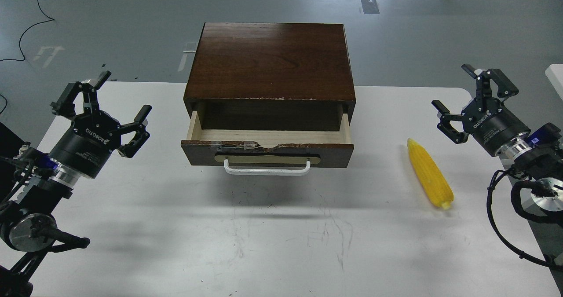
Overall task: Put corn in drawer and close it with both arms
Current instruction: 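Move the right gripper toward the yellow corn cob on the table, then close the right gripper on the yellow corn cob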
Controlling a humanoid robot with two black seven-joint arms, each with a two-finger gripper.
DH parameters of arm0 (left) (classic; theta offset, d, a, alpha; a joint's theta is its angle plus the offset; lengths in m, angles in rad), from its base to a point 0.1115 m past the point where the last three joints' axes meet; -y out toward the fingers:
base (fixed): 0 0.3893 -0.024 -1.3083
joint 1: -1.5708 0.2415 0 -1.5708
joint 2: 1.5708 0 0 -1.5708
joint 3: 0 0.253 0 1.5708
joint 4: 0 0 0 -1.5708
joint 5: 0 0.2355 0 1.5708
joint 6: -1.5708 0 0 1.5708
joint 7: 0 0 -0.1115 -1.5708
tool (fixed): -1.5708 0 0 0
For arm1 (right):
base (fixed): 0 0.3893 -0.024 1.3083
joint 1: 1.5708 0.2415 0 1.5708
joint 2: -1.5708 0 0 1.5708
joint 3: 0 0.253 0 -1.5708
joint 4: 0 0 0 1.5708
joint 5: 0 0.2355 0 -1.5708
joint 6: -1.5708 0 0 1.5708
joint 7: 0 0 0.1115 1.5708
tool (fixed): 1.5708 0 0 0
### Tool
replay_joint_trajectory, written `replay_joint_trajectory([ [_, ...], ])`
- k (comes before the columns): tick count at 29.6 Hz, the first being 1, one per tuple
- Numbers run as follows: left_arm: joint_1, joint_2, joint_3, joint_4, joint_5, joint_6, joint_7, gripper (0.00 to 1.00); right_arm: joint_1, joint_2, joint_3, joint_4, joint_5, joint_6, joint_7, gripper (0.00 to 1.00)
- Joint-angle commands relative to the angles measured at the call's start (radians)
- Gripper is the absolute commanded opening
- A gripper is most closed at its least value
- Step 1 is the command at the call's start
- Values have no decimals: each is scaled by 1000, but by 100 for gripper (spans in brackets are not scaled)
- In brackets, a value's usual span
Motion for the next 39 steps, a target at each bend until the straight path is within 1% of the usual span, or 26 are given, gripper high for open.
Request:
replay_joint_trajectory([
  [1,-9,0,2,-3,4,2,-1,100,21,-95,1,1,-333,0,0,100],
  [2,-9,-2,6,-3,10,7,-1,100,21,-123,1,1,-453,0,0,100],
  [5,-9,-5,12,-6,12,11,-1,100,21,-157,-2,1,-644,0,0,100],
  [6,-9,-5,12,-6,12,11,0,100,21,-162,-2,1,-679,0,0,100],
  [8,-9,-8,12,-8,12,13,-1,100,12,-168,-4,1,-840,0,0,100],
  [10,-9,-8,13,-8,12,13,-1,100,9,-166,-13,3,-922,-9,0,100],
  [11,-9,-8,13,-8,12,13,-1,100,9,-166,-25,6,-962,-30,0,100],
  [12,-7,-8,13,-9,12,13,-1,100,17,-165,-59,15,-1033,-82,0,100],
  [14,-7,-8,13,-9,12,13,-1,100,27,-153,-111,23,-1095,-140,0,100],
  [15,-7,-6,13,-11,12,11,-1,100,59,-137,-143,23,-1120,-148,0,100],
  [18,-7,-5,13,-12,12,11,-1,100,110,-117,-200,18,-1132,-150,0,100],
  [21,-4,-3,13,-14,10,5,-1,100,193,-82,-321,9,-1135,-157,0,100],
  [24,-4,-3,12,-14,10,4,-1,100,244,-41,-393,-12,-1135,-162,0,100],
  [26,-4,-3,12,-16,10,4,-1,100,256,14,-436,-35,-1135,-183,0,100],
  [30,-4,-3,9,-16,10,4,-1,100,254,33,-461,-61,-1135,-190,0,100],
  [39,-4,-3,7,-17,10,3,-1,100,245,55,-493,-63,-1135,-193,0,99],
])
